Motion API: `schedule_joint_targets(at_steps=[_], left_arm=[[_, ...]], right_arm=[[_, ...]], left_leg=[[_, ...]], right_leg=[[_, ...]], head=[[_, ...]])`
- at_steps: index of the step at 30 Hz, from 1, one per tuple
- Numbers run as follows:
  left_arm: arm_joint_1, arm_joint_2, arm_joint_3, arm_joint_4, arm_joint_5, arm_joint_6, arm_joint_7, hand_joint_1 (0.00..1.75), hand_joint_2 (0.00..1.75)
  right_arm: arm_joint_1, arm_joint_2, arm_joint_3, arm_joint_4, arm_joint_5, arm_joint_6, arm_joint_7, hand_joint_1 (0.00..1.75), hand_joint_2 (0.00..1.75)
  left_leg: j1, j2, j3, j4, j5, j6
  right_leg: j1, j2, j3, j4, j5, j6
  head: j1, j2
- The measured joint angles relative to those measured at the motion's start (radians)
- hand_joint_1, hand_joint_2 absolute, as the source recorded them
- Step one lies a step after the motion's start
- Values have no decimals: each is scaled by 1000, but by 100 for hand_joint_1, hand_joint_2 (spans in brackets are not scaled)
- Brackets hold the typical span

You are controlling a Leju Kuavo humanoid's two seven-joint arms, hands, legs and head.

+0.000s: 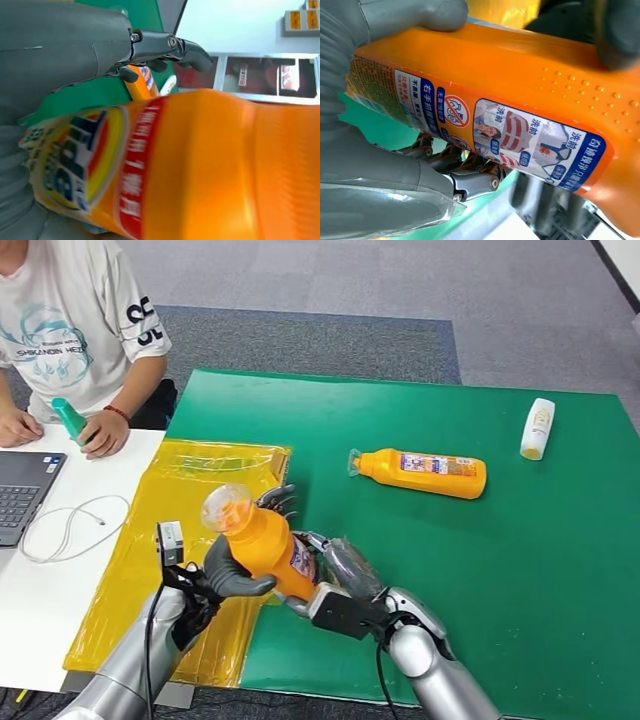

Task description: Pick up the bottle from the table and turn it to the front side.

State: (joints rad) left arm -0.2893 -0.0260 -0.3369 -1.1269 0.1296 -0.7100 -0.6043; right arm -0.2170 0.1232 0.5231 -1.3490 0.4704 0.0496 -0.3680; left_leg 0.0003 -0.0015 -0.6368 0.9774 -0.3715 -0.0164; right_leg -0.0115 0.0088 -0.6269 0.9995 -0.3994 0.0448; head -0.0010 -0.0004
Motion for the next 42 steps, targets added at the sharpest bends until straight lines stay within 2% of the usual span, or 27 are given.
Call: schedule_joint_targets(at_steps=[5, 22, 39, 40, 42], left_arm=[[5, 1, 0, 0, 53, -43, 9, 0, 175], [5, 2, -4, -3, 48, -44, 20, 0, 175], [-26, 14, -71, -27, 33, -33, 42, 2, 175], [-28, 16, -73, -27, 35, -32, 43, 13, 175], [-29, 18, -76, -27, 38, -29, 43, 96, 175]], right_arm=[[9, 0, 0, -41, 12, -2, -5, 173, 175], [8, 0, 3, -37, 14, 2, -5, 175, 175], [-17, 0, 32, 25, 22, 0, -12, 175, 175], [-19, 0, 33, 30, 25, -2, -12, 175, 175], [-22, 0, 35, 36, 31, -8, -13, 175, 175]], left_leg=[[0, 0, 0, 0, 0, 0], [0, 0, 0, 0, 0, 0], [0, 0, 0, 0, 0, 0], [0, 0, 0, 0, 0, 0], [0, 0, 0, 0, 0, 0]], right_leg=[[0, 0, 0, 0, 0, 0], [0, 0, 0, 0, 0, 0], [0, 0, 0, 0, 0, 0], [0, 0, 0, 0, 0, 0], [0, 0, 0, 0, 0, 0]], head=[[0, 0], [0, 0], [0, 0], [0, 0], [0, 0]])
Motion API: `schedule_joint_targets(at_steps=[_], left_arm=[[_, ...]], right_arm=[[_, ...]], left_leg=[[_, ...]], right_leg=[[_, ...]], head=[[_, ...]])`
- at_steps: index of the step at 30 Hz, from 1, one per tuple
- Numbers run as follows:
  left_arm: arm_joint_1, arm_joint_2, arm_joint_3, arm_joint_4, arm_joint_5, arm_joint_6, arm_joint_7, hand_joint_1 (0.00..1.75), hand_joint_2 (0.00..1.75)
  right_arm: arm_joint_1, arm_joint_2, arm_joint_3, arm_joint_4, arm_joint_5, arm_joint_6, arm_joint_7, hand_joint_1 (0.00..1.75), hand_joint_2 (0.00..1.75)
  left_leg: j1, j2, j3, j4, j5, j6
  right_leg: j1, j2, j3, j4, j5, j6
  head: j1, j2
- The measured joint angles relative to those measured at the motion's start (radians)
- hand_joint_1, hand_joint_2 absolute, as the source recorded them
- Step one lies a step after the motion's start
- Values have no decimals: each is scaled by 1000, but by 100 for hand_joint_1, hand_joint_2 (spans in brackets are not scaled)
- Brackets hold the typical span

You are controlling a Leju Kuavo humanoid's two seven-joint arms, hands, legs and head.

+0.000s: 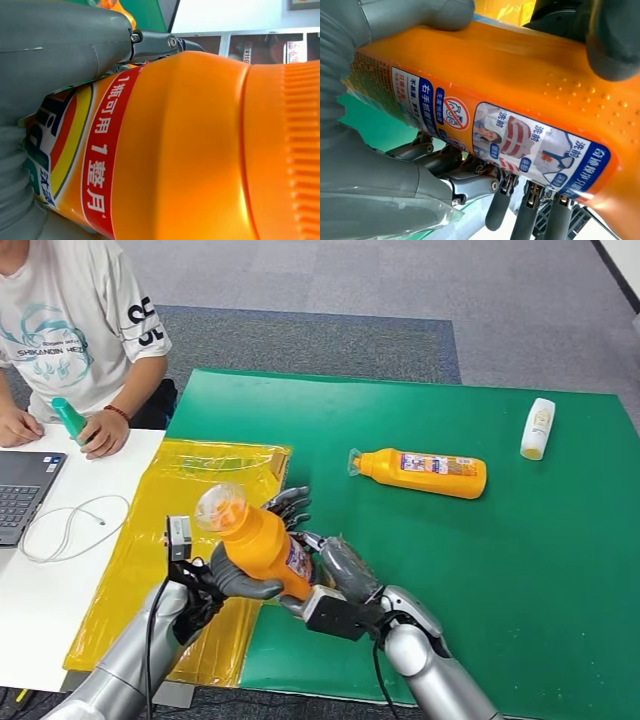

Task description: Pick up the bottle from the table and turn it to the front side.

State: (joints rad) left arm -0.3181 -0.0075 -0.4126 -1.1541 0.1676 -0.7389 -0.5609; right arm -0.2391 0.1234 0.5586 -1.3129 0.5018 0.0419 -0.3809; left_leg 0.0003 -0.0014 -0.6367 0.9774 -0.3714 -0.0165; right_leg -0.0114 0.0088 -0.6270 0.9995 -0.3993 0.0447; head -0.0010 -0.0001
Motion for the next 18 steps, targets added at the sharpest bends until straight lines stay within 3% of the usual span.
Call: schedule_joint_targets(at_steps=[2, 16, 18], left_arm=[[0, 3, -3, 0, 2, 6, 1, 171, 175], [8, 7, -10, 0, -9, 42, -6, 175, 175], [10, 8, -9, 0, -11, 45, -7, 175, 175]], right_arm=[[-1, 0, 0, 5, 10, -9, 2, 175, 175], [-12, 13, 0, 67, 37, -27, 7, 175, 175], [-13, 16, 0, 74, 38, -27, 7, 164, 175]], left_leg=[[0, 0, 0, 0, 0, 0], [0, 0, 0, 0, 0, 0], [0, 0, 0, 0, 0, 0]], right_leg=[[0, 0, 0, 0, 0, 0], [0, 0, 0, 0, 0, 0], [0, 0, 0, 0, 0, 0]], head=[[0, 0], [0, 0], [0, 0]])
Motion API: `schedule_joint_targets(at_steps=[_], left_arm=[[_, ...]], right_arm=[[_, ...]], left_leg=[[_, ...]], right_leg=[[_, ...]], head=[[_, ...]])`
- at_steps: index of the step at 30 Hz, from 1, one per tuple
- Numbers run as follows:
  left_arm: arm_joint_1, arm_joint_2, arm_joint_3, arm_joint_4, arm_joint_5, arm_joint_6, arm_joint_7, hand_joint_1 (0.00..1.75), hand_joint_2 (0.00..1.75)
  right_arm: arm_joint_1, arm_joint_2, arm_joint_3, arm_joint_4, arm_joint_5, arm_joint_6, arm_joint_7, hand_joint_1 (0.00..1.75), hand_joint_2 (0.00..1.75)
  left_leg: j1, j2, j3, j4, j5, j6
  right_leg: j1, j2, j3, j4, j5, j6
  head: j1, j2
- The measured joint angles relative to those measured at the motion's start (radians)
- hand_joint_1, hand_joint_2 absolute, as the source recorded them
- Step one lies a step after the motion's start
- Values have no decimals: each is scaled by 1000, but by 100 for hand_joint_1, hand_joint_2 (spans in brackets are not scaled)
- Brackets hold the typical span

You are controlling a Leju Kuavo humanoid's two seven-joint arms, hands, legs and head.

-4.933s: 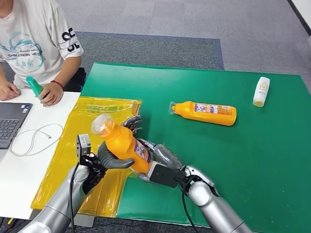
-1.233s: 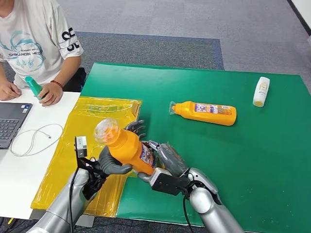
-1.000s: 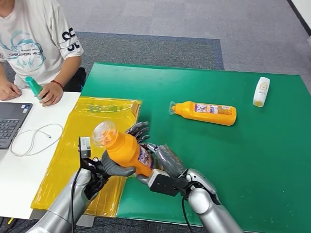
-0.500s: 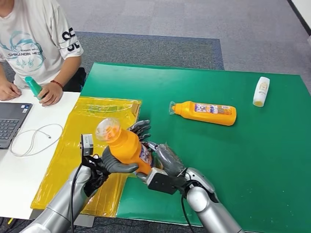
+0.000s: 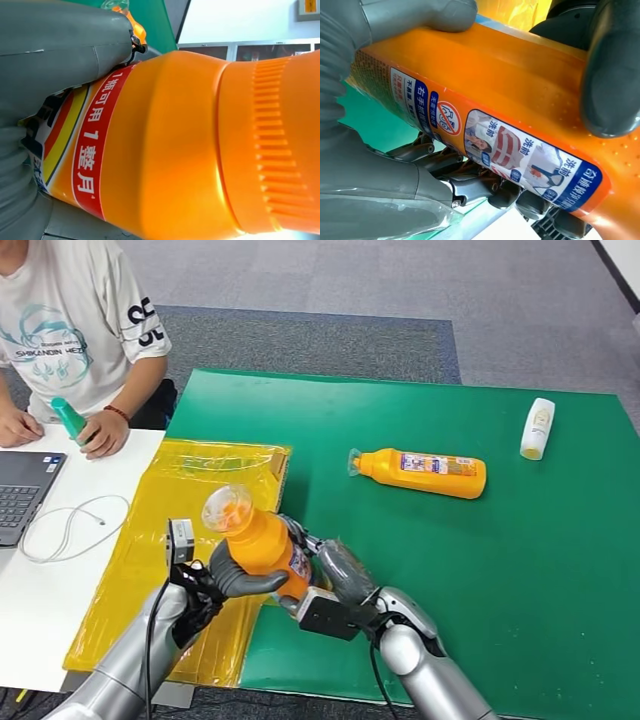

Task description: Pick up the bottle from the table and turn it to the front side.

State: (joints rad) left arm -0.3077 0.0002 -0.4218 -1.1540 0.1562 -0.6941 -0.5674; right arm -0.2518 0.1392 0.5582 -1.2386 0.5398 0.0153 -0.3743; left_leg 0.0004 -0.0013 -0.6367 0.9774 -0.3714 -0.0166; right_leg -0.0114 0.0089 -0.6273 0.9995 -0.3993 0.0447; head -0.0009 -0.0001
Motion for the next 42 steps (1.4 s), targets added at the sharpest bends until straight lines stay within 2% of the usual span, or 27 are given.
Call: schedule_joint_targets(at_steps=[1, 4, 5, 6, 21, 30, 37, 42], left_arm=[[1, 0, 0, 0, -2, 2, -1, 175, 175], [6, 1, 2, 0, -11, 7, -8, 175, 175], [8, 1, 2, 0, -15, 8, -11, 175, 175], [9, 1, 2, -1, -18, 10, -13, 175, 175], [30, 0, 1, -33, -78, 32, -42, 175, 175], [34, -2, -32, -90, -269, 168, -46, 175, 175], [23, 2, -84, -127, -412, 291, -2, 175, 175], [3, 16, -124, -161, -469, 337, 34, 175, 175]], right_arm=[[0, 1, 0, 4, 0, 0, 0, 144, 175], [-2, 5, -1, 15, -3, 1, -1, 29, 175], [-2, 7, -2, 19, -6, 3, -1, 6, 175], [-2, 8, -2, 24, -11, 7, -1, 0, 175], [-11, 11, -29, 58, -108, 57, -4, 0, 175], [-6, 11, -99, 60, -222, 103, 0, 0, 175], [8, 11, -192, 60, -377, 206, -17, 0, 175], [12, 9, -247, 60, -421, 238, -27, 0, 175]], left_leg=[[0, 0, 0, 0, 0, 0], [0, 0, 0, 0, 0, 0], [0, 0, 0, 0, 0, 0], [0, 0, 0, 0, 0, 0], [0, 0, 0, 0, 0, 0], [0, 0, 0, 0, 0, 0], [0, 0, 0, 0, 0, 0], [0, 0, 0, 0, 0, 0]], right_leg=[[0, 0, 0, 0, 0, 0], [0, 0, 0, 0, 0, 0], [0, 0, 0, 0, 0, 0], [0, 0, 0, 0, 0, 0], [0, 0, 0, 0, 0, 0], [0, 0, 0, 0, 0, 0], [0, 0, 0, 0, 0, 0], [0, 0, 0, 0, 0, 0]], head=[[0, 0], [0, 0], [0, 0], [0, 0], [0, 0], [0, 0], [0, 0], [0, 0]])
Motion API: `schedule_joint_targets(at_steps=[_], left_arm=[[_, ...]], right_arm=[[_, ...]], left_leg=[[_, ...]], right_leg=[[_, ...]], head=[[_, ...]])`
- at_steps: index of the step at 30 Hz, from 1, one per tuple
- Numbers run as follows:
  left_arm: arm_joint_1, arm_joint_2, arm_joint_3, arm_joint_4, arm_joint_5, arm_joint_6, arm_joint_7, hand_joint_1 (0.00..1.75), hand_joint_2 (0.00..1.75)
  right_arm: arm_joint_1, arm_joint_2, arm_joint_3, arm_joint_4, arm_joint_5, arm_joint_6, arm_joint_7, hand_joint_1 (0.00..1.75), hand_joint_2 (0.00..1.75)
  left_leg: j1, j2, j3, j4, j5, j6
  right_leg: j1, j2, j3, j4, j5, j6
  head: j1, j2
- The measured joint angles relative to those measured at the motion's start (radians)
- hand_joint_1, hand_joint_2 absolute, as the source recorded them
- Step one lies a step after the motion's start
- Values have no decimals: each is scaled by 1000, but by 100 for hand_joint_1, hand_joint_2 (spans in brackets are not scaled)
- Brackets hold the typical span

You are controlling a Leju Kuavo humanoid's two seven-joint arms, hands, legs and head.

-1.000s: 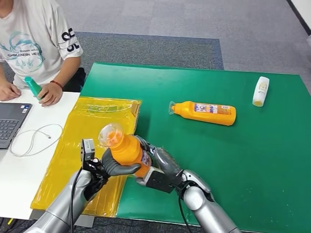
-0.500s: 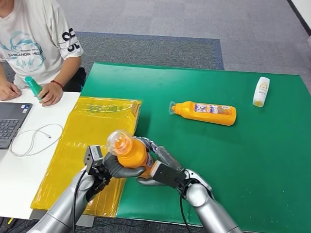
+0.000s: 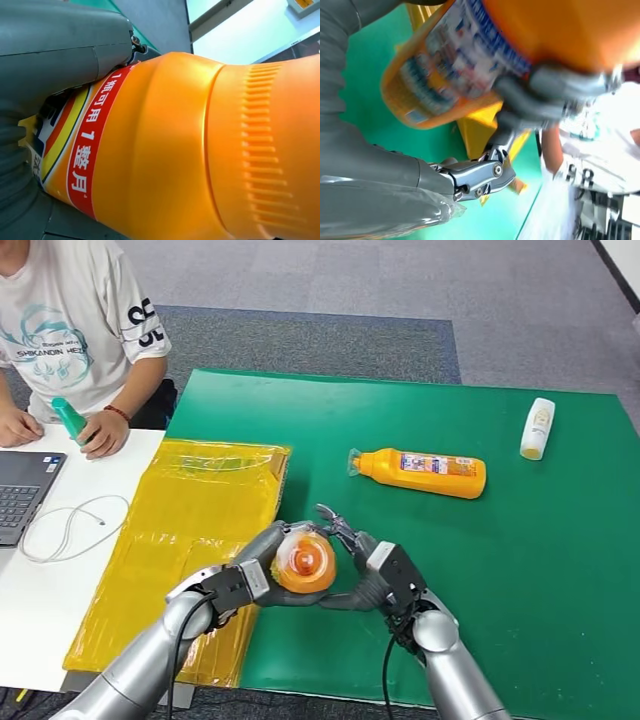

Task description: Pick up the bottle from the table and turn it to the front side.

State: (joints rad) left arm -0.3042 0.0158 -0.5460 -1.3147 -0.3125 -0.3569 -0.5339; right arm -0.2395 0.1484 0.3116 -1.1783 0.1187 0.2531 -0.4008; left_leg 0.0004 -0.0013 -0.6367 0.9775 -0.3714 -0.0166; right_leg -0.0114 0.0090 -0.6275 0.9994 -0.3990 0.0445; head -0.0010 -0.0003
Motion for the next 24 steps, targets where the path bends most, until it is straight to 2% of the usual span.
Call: schedule_joint_targets(at_steps=[5, 11, 19, 24], left_arm=[[-11, 26, -39, -34, -25, 16, 25, 175, 175], [-41, 56, -86, -44, -10, -5, 57, 175, 175], [-124, 132, -146, -44, 40, -55, 106, 175, 175], [-187, 195, -170, -45, 82, -94, 133, 175, 175]], right_arm=[[-11, -14, -65, 4, -22, -5, -7, 0, 175], [-20, -15, -87, 13, -29, -1, -15, 0, 175], [-39, -15, -94, 41, -49, 7, -42, 0, 175], [-45, -15, -100, 51, -60, 9, -50, 0, 175]], left_leg=[[0, 0, 0, 0, 0, 0], [0, 0, 0, 0, 0, 0], [1, 0, 0, 0, 1, -2], [1, 0, 0, 0, 2, -2]], right_leg=[[0, 0, 0, 0, 0, 0], [0, 1, -1, 0, 1, -1], [1, 1, -1, 1, 1, -2], [1, 1, -1, 1, 2, -2]], head=[[0, 0], [0, 0], [0, 0], [0, 0]])
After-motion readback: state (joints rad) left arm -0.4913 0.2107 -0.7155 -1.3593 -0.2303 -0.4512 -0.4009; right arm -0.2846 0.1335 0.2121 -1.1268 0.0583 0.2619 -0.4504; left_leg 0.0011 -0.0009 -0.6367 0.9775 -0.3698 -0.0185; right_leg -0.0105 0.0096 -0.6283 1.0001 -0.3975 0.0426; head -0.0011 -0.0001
